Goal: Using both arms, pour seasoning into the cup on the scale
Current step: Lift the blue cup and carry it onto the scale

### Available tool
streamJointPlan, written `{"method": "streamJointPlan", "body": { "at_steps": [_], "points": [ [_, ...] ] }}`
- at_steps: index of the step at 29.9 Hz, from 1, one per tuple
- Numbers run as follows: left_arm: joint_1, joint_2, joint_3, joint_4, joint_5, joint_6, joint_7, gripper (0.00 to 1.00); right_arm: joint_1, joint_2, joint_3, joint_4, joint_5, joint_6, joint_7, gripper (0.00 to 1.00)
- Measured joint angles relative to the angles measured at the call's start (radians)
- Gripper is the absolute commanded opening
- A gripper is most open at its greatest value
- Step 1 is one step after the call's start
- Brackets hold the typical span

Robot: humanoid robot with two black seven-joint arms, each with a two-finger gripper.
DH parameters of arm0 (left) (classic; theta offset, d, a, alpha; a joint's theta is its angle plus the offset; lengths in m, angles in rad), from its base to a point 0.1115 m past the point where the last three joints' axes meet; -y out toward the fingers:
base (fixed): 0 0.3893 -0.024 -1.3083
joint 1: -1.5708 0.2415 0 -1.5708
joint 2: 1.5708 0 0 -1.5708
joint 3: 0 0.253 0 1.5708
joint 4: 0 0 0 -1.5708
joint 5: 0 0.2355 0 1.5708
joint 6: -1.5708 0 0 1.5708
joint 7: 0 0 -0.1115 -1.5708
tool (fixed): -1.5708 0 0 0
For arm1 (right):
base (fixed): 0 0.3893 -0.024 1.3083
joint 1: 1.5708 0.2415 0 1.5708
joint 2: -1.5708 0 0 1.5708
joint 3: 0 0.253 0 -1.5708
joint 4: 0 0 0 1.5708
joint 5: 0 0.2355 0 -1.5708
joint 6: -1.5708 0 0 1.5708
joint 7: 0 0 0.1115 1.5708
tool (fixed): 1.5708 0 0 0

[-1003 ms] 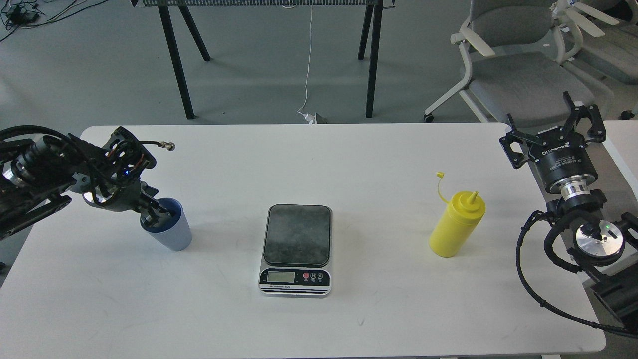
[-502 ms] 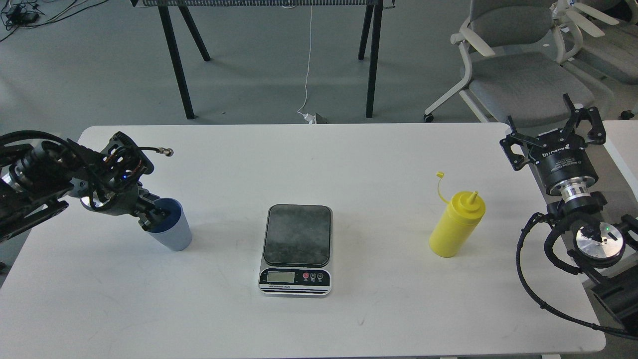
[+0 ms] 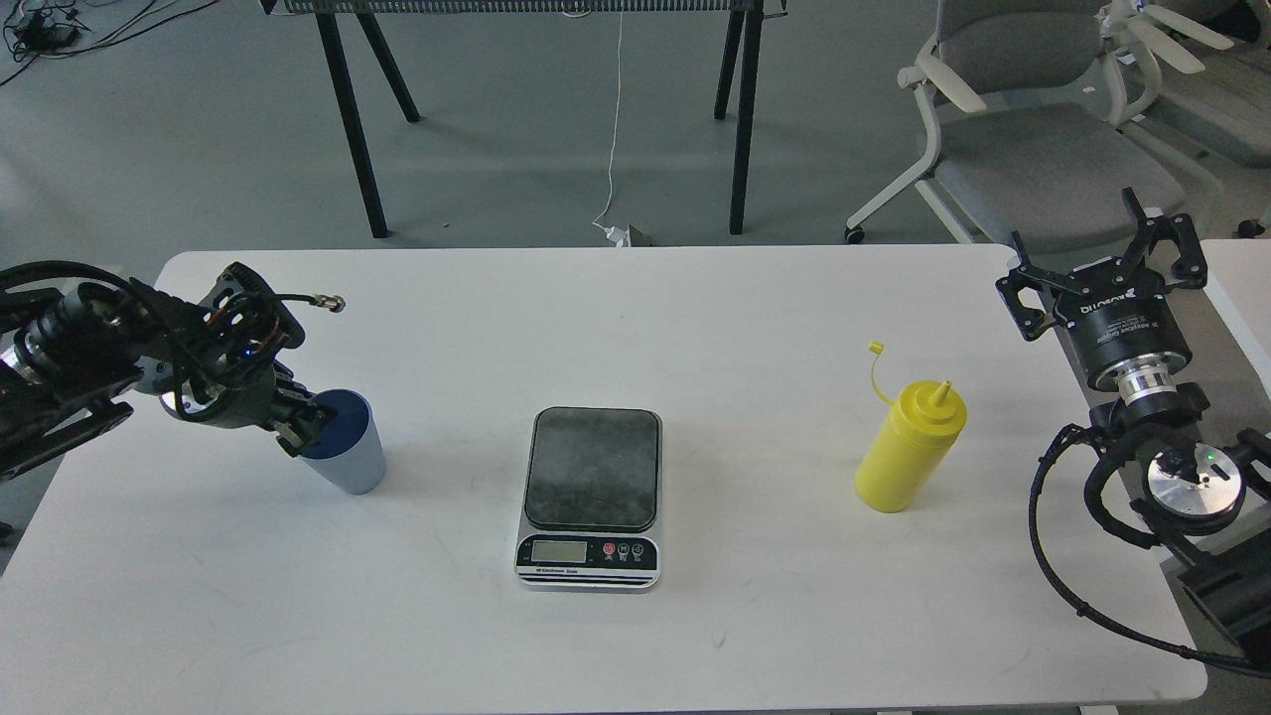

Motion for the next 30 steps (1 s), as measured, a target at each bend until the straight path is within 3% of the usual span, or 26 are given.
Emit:
{"method": "streamJointPlan", "body": {
  "at_steps": [17,22,30],
  "points": [
    [-0.122,0.013,0.010,-0.017,-0.012,-0.018,0.000,0.07,0.000,0.011,0.003,0.001,0.000,0.000,0.000,1.00],
    [-0.194,0.000,0.003,-0.077,-0.059,-0.072,0.001,0.07,0.001,0.011,0.003,0.000,0.000,0.000,0.000,1.00],
    [-0.304,-0.203,0.000,-0.141,-0.162,-0.134,0.000,0.07,0.001,0.013,0.000,-0.005,-0.001,0.000,0.000,1.00]
  ]
}}
